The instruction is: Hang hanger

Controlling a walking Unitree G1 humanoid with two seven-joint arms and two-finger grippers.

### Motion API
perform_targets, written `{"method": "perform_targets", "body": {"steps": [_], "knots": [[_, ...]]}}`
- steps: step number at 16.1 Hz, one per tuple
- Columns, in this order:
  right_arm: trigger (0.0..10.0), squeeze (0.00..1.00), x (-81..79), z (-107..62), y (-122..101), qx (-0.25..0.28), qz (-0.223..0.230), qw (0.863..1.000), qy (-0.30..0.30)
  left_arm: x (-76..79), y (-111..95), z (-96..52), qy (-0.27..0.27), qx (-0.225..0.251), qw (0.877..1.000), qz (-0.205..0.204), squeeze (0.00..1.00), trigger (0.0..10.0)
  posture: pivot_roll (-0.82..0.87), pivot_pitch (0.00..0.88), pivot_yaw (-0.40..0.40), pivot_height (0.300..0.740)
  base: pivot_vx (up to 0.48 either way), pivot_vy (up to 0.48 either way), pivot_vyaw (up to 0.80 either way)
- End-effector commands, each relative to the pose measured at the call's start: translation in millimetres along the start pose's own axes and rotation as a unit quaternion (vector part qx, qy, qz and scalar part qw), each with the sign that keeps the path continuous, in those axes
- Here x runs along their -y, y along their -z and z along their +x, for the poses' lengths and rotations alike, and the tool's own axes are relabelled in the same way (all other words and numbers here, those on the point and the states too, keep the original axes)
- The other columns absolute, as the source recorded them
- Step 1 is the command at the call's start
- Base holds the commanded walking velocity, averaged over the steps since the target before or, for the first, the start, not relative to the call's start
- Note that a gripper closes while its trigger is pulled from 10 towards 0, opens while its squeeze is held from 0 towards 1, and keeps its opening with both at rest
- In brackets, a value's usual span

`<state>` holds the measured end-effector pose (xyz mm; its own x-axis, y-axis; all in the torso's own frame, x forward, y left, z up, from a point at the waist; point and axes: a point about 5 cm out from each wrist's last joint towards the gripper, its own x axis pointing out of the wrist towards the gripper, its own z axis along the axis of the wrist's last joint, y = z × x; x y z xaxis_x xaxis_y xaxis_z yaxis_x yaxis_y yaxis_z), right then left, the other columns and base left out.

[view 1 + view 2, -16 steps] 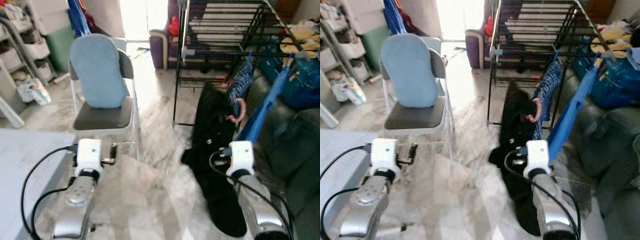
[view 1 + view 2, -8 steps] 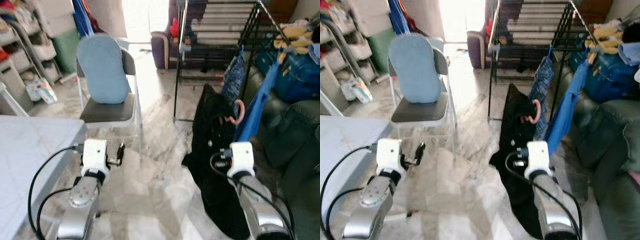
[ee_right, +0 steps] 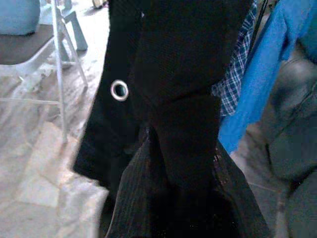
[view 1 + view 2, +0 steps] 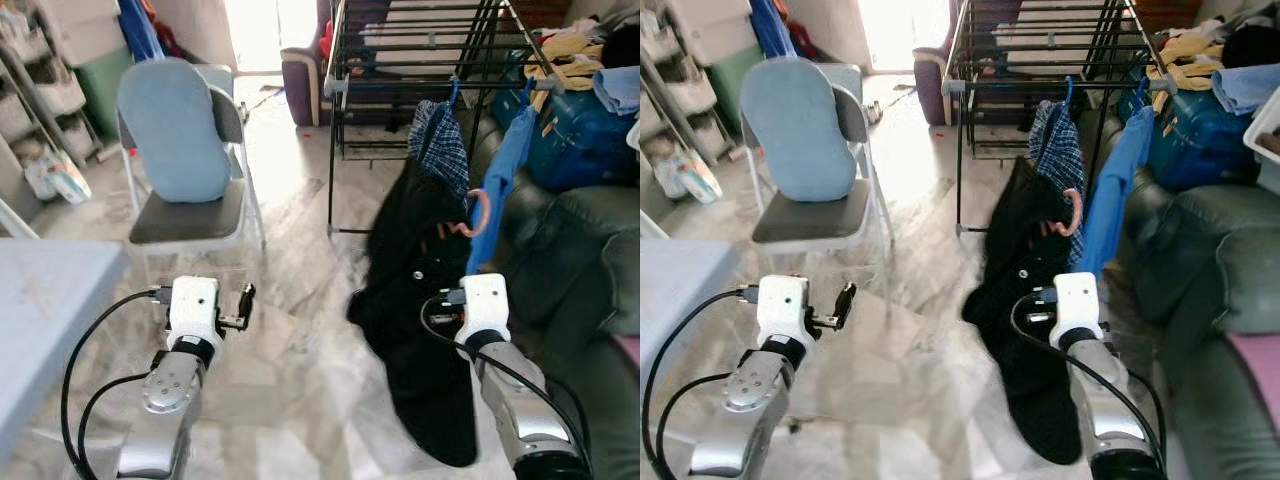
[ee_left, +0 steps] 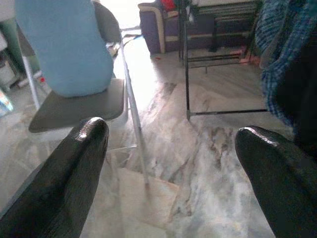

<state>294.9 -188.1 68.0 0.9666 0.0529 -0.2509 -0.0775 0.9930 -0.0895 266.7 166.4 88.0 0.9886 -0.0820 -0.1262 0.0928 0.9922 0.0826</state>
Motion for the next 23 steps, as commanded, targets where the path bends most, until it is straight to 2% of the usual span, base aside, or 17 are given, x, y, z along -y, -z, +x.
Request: {"method": "perform_targets", "body": {"steps": [1,4,6,14,21,23], "knots": [[10.0,0.0,-4.3,5.4,-15,0.031,0.003,0.999,-0.01,-3.3,-1,-0.9,-0.004,0.002,1.0,-0.003,0.0,10.0,-0.07,0.0,0.035,0.74,0.0,-0.48,0.0],[10.0,0.0,-5.5,5.4,-16,0.032,0.003,0.999,-0.016,-3.3,0,-1.0,-0.006,-0.001,1.0,0.001,0.0,10.0,-0.07,0.0,0.037,0.74,0.0,-0.436,0.0],[10.0,0.0,-4.6,4.8,-17,0.041,0.007,0.999,-0.012,-4.1,0,-0.9,-0.018,0.004,1.0,-0.013,0.0,10.0,-0.07,0.0,0.037,0.74,0.0,0.0,0.0],[10.0,0.0,-7.0,4.1,-19,0.048,0.004,0.999,-0.018,-15.0,2,0.5,-0.058,-0.009,0.998,-0.011,0.0,10.0,-0.07,0.0,0.041,0.74,0.0,0.0,0.0],[10.0,0.0,-6.6,3.7,-19,0.047,0.004,0.999,-0.018,-15.7,2,2.7,-0.065,-0.013,0.998,-0.002,0.0,10.0,-0.07,0.006,0.042,0.74,0.0,0.427,0.0],[10.0,0.0,-7.8,3.8,-20,0.048,0.004,0.999,-0.02,-15.5,0,2.5,-0.066,-0.008,0.998,0.009,0.0,10.0,-0.07,0.006,0.042,0.74,0.0,0.0,0.0]]}}
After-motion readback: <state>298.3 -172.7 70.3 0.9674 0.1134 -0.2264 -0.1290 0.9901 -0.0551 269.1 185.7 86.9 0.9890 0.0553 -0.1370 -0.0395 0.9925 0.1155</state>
